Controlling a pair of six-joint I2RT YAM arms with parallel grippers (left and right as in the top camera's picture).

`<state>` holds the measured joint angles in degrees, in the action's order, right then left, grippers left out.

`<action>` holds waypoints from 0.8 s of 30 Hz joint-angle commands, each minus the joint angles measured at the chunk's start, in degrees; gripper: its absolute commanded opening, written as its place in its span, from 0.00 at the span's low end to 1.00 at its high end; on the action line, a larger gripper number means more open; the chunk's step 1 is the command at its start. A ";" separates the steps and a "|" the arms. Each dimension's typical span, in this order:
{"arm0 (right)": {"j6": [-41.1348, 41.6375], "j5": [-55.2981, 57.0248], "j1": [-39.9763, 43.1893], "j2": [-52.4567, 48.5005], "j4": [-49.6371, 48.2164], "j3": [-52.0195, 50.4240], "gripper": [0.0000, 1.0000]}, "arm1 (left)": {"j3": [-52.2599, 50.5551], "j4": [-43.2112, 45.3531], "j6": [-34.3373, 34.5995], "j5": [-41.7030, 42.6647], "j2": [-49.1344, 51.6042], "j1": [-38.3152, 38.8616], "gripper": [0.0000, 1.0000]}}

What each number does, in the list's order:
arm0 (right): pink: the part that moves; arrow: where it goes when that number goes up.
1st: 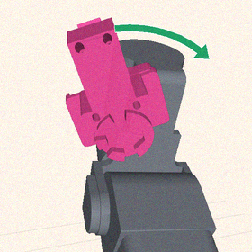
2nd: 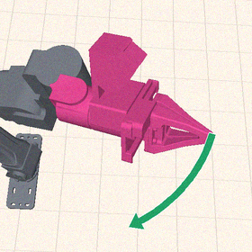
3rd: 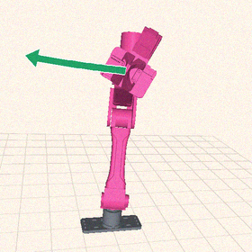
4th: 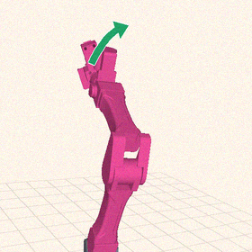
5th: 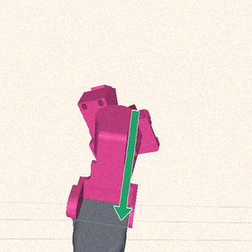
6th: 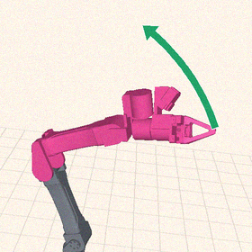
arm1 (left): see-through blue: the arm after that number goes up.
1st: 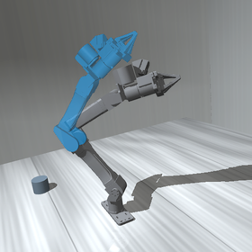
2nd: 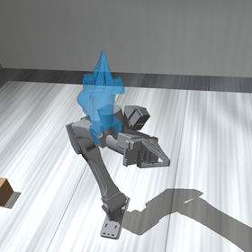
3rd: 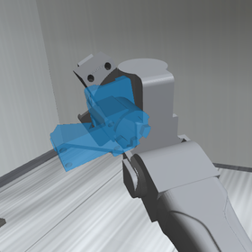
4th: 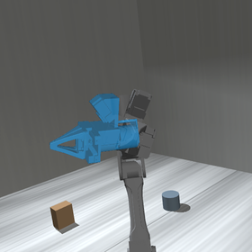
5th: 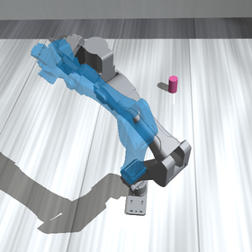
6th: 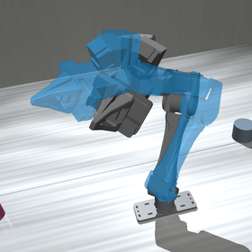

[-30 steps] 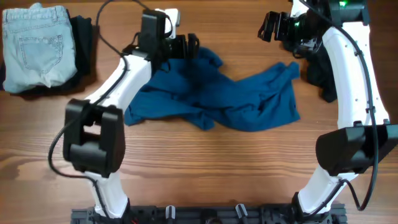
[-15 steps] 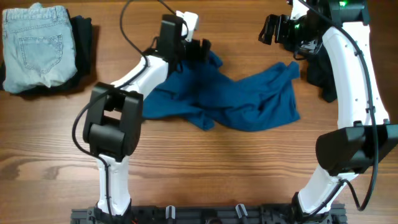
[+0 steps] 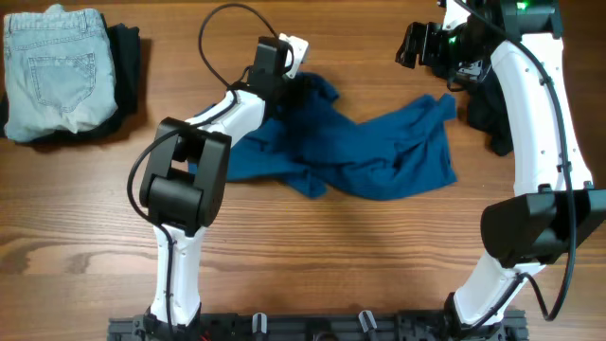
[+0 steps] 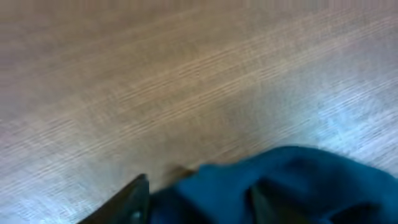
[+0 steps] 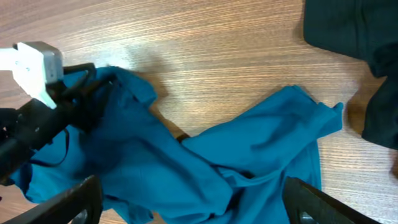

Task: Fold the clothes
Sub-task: 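Grasp the teal shirt's left edge with the left gripper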

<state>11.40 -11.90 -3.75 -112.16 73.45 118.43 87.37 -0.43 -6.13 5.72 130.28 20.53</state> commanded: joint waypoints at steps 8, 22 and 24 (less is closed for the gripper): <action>1.01 3.56 -0.13 0.57 -1.46 0.11 0.87 | 0.94 3.21 3.63 -10.25 -6.05 -0.15 0.04; 4.85 6.23 -0.07 -8.92 -2.67 -0.07 0.80 | 0.94 -10.75 6.67 -13.60 -27.19 -4.13 0.04; 6.54 8.79 -0.07 -10.75 -2.05 -0.07 0.79 | 0.94 -12.74 6.86 -17.57 -27.28 -4.68 0.04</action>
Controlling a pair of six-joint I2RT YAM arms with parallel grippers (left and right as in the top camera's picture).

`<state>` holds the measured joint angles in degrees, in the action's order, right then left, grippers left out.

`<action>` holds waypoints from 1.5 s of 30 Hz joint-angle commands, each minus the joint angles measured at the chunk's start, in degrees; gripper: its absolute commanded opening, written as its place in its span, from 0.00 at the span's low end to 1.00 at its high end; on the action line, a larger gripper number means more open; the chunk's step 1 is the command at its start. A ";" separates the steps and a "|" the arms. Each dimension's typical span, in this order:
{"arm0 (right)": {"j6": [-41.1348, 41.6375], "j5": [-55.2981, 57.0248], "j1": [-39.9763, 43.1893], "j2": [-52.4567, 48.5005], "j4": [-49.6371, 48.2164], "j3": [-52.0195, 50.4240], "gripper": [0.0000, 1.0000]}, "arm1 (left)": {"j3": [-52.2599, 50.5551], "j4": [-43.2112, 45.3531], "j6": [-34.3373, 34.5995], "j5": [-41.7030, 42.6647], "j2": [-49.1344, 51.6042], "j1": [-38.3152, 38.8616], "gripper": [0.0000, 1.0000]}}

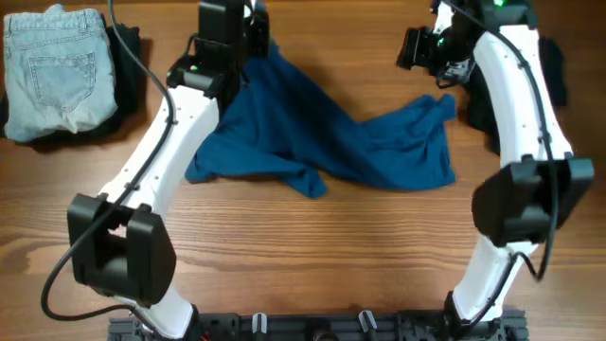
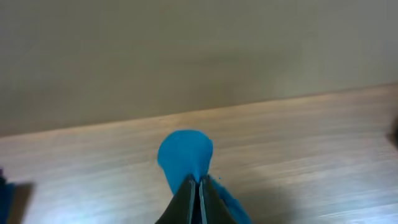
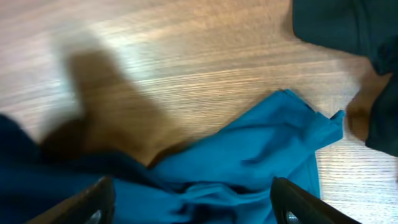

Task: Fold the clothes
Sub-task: 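Grasp the teal shirt's left edge with the left gripper, then grasp the teal shirt's right edge with the right gripper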

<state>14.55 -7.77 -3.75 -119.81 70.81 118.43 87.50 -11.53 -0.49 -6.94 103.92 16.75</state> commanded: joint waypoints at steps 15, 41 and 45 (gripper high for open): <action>9.81 7.80 8.81 -7.52 1.84 -3.08 0.72 | 0.81 -7.63 1.20 -10.71 -0.92 -1.51 0.04; 6.34 3.89 9.20 -2.40 -14.53 -8.74 0.04 | 1.11 -7.45 1.20 -10.75 -2.36 -2.58 0.04; 6.56 3.87 9.42 6.32 -12.96 -2.91 0.04 | 1.55 -6.56 1.20 -10.75 -8.28 -4.55 0.04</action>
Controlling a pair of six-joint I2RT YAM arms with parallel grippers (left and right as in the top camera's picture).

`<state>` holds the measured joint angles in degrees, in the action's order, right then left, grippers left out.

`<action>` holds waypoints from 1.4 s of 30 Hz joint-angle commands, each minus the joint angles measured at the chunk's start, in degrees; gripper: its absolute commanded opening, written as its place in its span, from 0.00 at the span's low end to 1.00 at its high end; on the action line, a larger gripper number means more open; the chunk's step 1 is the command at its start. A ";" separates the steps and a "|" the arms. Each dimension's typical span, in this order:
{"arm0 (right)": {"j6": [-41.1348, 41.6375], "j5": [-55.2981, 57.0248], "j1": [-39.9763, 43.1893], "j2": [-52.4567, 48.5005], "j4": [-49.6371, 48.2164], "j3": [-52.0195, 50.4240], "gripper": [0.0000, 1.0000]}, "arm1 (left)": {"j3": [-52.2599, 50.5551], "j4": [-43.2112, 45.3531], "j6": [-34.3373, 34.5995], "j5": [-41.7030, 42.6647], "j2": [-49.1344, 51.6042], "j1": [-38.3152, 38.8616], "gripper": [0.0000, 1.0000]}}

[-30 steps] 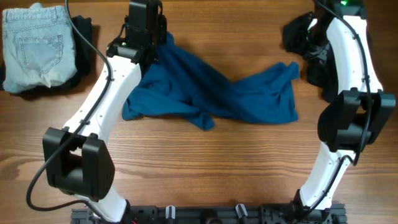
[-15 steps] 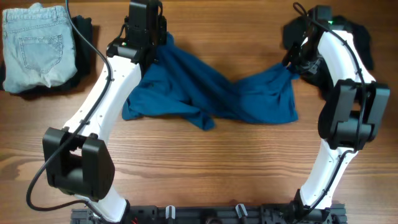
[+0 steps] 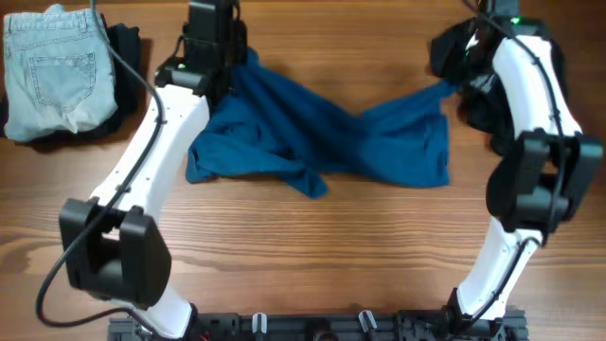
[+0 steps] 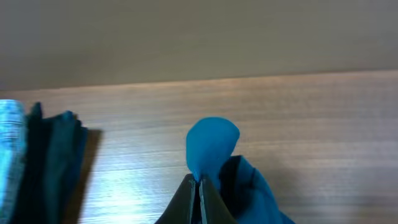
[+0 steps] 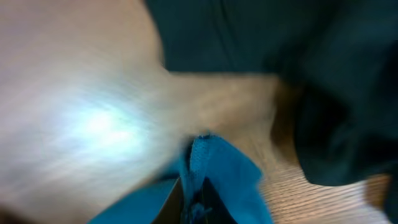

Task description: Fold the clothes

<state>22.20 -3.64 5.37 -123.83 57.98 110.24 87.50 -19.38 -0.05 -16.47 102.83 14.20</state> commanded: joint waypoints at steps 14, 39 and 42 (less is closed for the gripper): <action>-2.80 1.20 1.05 28.83 0.68 5.29 0.04 | 1.55 1.22 0.72 -1.20 -22.25 -6.23 0.04; -4.15 -5.20 0.81 30.80 10.29 4.42 0.04 | 1.55 -1.55 0.76 -0.52 -22.27 -5.29 0.04; -4.24 -4.81 0.81 35.98 13.49 4.42 0.04 | 1.55 -2.19 0.76 -0.52 -22.51 -5.29 0.04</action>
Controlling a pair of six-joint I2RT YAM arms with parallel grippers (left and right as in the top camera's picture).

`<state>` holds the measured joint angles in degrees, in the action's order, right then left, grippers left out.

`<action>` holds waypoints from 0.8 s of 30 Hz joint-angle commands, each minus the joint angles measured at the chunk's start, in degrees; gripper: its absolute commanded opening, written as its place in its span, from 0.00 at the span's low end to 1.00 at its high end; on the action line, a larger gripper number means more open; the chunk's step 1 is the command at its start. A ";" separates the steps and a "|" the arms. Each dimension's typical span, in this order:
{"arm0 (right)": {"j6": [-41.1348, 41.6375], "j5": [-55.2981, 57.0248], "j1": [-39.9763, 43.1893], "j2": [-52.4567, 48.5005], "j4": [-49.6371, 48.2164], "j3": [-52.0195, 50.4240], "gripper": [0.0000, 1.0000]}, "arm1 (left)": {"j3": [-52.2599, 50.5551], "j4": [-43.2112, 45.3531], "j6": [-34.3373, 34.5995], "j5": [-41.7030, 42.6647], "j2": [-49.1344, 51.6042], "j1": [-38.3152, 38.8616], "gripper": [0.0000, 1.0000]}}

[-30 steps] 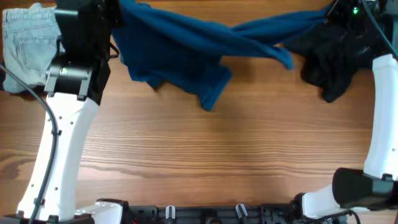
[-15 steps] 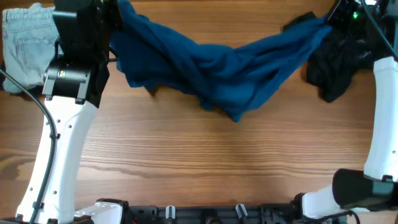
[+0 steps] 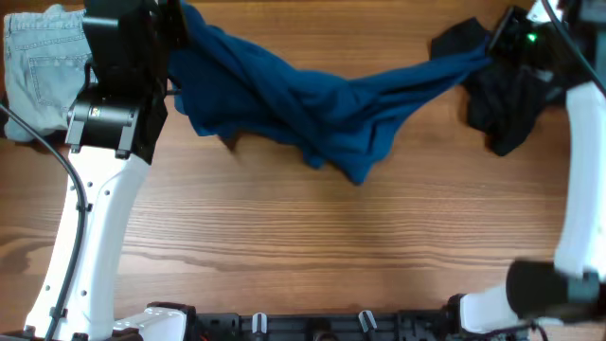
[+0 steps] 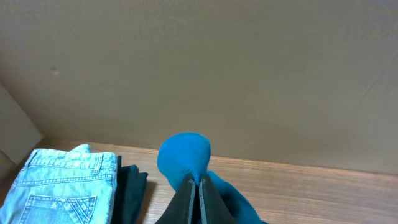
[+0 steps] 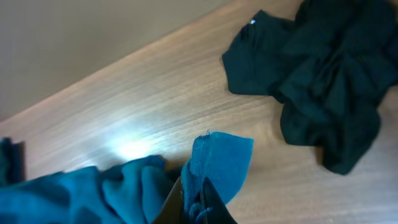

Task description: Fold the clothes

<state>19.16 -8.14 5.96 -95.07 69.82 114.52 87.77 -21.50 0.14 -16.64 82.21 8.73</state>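
Observation:
A blue garment hangs stretched between both grippers above the table, sagging in the middle. My left gripper is shut on its left corner, high at the far left; in the left wrist view the cloth bulges above the closed left gripper. My right gripper is shut on the right corner; the right wrist view shows the cloth pinched in the right gripper.
Folded light jeans lie on a dark folded item at the far left. A crumpled black garment lies at the far right, also seen as the black heap. A wall rises behind the table's far edge.
Both grippers have risen and moved apart with the blue garment. It was partly resting on the table; now it hangs stretched between them, mostly off the wood.
First the blue garment lay crumpled on the table, my left gripper at its left edge and the right gripper open above. Then the left gripper was shut on a corner and lifted. Then the right gripper was shut on the other corner. Now both hold it raised.

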 commanded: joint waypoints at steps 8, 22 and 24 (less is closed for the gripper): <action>-0.98 0.83 0.24 17.11 3.34 0.13 0.04 | 1.29 -0.37 0.55 -0.35 -3.17 0.15 0.04; -2.56 -1.40 -0.87 -25.22 -17.66 0.13 0.99 | 1.29 -0.44 0.57 -0.33 -3.02 0.15 0.04; -2.67 -1.62 -0.85 -27.12 -17.40 0.11 1.00 | 1.29 -0.50 0.57 -0.33 -2.93 0.15 0.04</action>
<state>17.67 -8.32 5.56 -120.07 52.40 114.67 87.77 -22.76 0.14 -16.62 80.58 8.84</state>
